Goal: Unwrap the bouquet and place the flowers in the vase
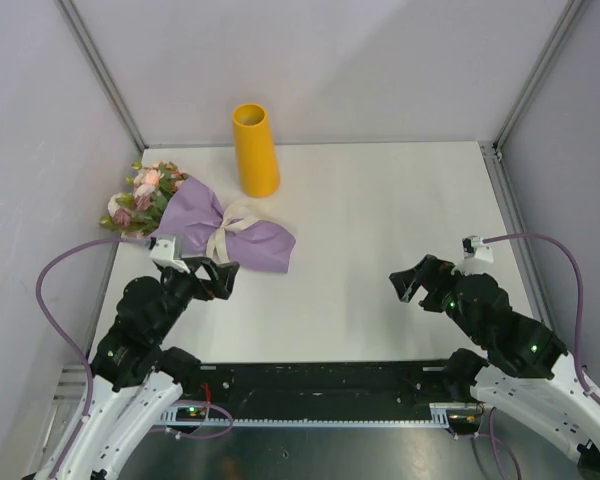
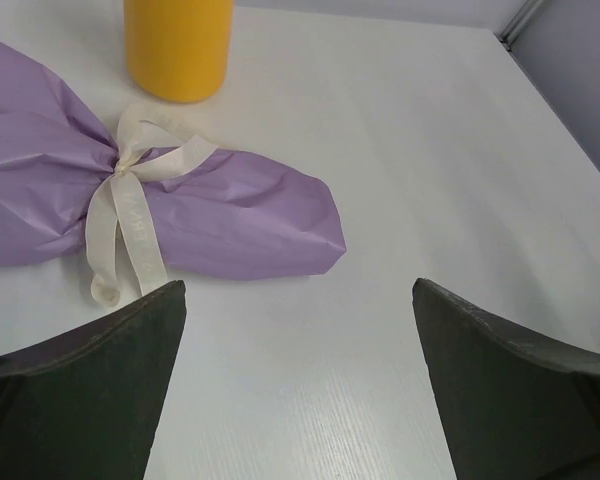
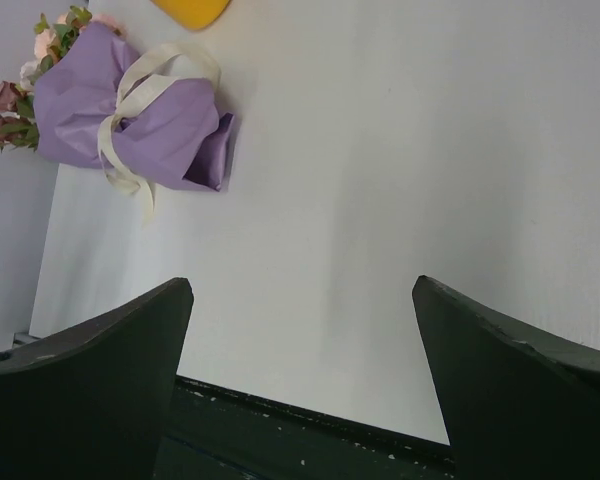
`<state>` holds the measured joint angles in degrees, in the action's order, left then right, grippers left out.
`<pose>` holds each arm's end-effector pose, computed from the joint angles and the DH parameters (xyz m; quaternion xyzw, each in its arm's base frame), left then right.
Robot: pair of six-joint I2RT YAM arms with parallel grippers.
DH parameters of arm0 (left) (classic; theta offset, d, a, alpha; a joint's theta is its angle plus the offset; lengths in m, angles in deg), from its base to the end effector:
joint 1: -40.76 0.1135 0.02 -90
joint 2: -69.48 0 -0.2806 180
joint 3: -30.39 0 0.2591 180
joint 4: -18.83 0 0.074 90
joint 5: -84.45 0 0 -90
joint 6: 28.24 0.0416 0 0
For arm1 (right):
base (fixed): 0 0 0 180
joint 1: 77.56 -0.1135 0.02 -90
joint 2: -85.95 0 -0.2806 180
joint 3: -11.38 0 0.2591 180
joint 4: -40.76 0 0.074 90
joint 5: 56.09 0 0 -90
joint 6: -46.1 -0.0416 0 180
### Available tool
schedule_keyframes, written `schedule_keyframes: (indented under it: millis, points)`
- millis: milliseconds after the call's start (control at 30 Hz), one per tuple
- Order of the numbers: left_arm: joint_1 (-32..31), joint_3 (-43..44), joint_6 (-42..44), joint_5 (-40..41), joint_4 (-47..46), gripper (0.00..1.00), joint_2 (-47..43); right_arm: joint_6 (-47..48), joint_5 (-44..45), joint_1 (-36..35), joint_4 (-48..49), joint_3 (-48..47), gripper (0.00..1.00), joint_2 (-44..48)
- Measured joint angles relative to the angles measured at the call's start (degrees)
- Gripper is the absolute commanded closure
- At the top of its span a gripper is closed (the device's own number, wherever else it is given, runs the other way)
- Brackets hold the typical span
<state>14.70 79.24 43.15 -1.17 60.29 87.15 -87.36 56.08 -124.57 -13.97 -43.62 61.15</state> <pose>0.0804 -0.0358 0.3122 0.0254 0.7670 -0.2163 0.6035 0.0739 0.0563 0.3148 0.0783 0.8283 0.2629 0.4885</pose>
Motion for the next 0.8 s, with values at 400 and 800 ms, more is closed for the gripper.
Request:
schedule_keyframes:
  millis: [400,800]
  points:
    - [0.0,0.0,-0.11,1.95,0.33,0.01,0.92,0.07,-0.46,0.15,0.04,0.0,0.01,1.11]
    - [0.0,2.54,-8.09,5.46,0.9,0.07,15.08,1.55,-2.19,0.15,0.52,0.09,0.01,4.2]
